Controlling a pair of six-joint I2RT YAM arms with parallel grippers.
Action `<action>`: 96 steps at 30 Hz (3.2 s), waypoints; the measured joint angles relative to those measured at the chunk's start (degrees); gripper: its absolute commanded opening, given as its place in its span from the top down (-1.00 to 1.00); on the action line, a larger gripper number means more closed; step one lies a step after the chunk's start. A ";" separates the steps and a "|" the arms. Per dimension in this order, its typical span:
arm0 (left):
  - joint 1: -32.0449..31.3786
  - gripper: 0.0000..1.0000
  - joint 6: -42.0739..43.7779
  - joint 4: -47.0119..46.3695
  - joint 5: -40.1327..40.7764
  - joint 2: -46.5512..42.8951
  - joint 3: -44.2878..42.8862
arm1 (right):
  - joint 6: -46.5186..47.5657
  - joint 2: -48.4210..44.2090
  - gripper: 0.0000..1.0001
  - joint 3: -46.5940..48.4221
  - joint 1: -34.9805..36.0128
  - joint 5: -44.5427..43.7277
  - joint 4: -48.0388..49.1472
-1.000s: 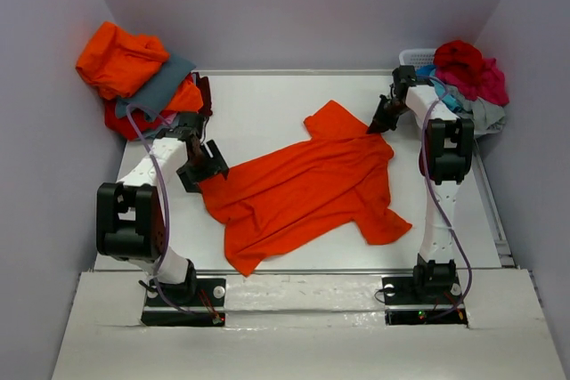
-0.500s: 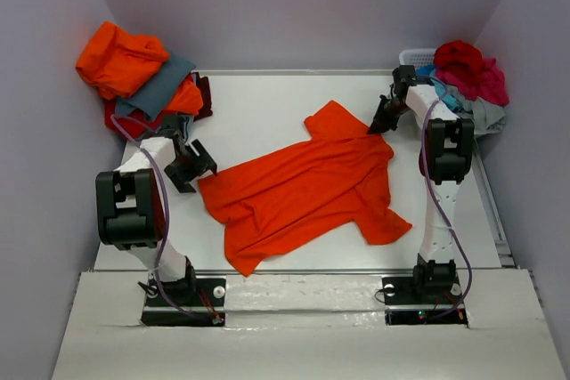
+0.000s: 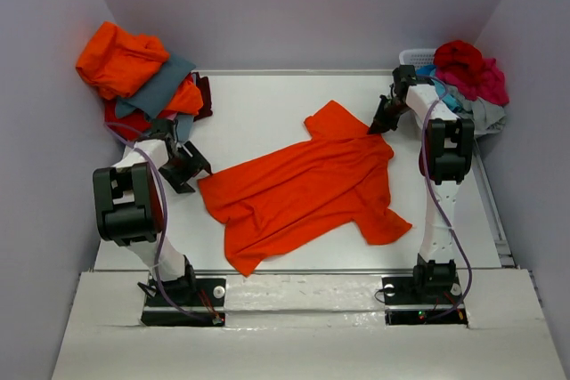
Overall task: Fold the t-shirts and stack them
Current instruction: Flatten the tshirt out
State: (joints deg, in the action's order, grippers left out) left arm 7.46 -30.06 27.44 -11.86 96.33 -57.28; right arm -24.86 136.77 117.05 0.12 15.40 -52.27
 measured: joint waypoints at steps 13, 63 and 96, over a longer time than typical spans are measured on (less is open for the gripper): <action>0.68 -0.33 -0.39 -6.36 -13.75 3.26 -0.04 | 0.04 0.00 0.71 0.66 0.00 -0.02 -0.87; 0.52 0.89 3.23 0.76 -9.75 1.73 2.03 | -10.54 18.88 -0.45 20.94 5.62 34.82 16.74; -0.37 0.89 4.37 3.54 -7.48 3.61 -1.38 | -7.91 19.28 0.86 21.42 7.67 28.76 10.97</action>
State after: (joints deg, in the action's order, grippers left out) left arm 7.09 -25.69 30.98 -19.33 99.94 -58.65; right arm -32.77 156.05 138.47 7.79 44.16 -41.30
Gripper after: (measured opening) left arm 0.091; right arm 0.078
